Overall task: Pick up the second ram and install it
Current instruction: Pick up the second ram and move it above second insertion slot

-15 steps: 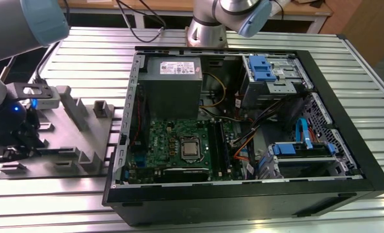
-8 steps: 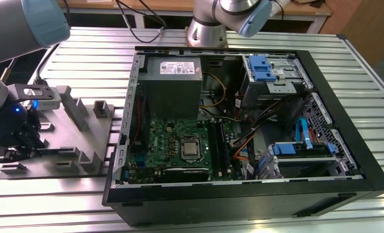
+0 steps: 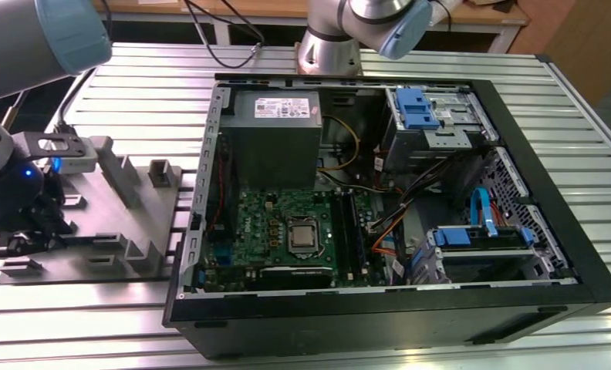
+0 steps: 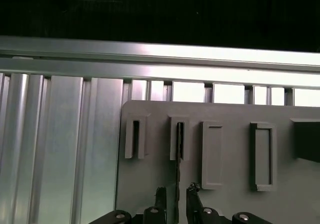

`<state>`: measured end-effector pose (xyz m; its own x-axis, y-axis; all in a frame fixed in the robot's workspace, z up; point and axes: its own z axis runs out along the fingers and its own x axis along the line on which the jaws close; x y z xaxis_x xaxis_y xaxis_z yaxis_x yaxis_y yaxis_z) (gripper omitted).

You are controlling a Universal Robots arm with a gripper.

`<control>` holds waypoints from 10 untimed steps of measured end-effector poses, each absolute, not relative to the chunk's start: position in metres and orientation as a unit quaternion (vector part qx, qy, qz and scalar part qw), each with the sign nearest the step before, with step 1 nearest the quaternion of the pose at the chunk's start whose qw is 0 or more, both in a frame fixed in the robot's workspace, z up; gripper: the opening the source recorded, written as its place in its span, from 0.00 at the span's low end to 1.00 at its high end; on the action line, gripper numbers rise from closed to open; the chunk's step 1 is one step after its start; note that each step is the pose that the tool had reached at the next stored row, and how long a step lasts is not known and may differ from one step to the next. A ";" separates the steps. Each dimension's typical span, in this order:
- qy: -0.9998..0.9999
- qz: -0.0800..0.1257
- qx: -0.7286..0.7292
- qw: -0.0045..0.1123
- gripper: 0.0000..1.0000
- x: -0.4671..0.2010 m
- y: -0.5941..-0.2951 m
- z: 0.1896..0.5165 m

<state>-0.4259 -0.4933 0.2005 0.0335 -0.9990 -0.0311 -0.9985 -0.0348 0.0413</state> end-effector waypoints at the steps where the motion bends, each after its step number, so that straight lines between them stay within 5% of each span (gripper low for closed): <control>1: -0.695 -0.025 0.719 0.004 0.30 -0.426 -0.493 0.200; 9: -0.695 -0.025 0.719 0.004 0.29 -0.426 -0.493 0.200; 10: -0.695 -0.025 0.719 0.004 0.22 -0.426 -0.493 0.200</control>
<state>-0.4258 -0.4930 0.2004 0.0336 -0.9990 -0.0310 -0.9985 -0.0349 0.0412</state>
